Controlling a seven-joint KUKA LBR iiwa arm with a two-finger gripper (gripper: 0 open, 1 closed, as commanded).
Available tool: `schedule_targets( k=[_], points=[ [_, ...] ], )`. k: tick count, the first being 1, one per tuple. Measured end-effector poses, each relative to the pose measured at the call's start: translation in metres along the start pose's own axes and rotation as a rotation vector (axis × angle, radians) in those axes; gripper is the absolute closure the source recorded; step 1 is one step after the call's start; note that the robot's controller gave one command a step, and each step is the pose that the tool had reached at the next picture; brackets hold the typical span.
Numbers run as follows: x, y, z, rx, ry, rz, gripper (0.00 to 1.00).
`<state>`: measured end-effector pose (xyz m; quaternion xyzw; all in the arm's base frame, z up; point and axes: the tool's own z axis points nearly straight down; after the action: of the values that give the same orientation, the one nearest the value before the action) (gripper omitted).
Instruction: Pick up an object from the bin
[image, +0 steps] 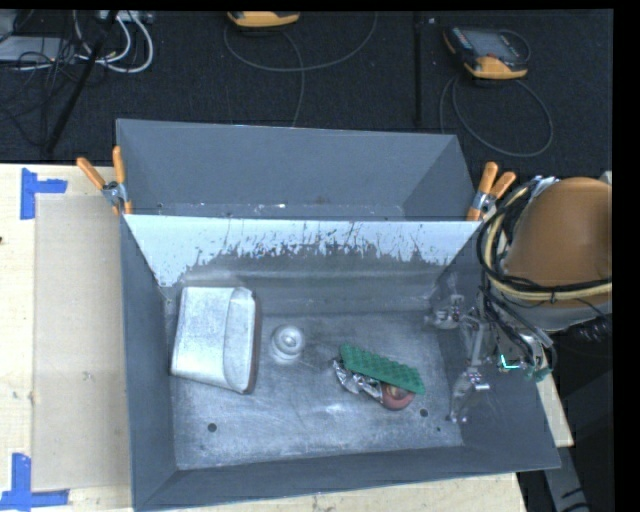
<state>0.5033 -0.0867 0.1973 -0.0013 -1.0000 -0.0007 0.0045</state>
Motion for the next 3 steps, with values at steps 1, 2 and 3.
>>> schedule_targets(
  k=[1,2,3],
  points=[
    [-0.027,0.079,0.128,0.002,-0.015,-0.195,0.00],
    [-0.030,0.079,0.121,0.003,-0.024,-0.196,1.00],
    [-0.032,0.094,0.000,0.002,-0.016,-0.199,1.00]
  ],
)
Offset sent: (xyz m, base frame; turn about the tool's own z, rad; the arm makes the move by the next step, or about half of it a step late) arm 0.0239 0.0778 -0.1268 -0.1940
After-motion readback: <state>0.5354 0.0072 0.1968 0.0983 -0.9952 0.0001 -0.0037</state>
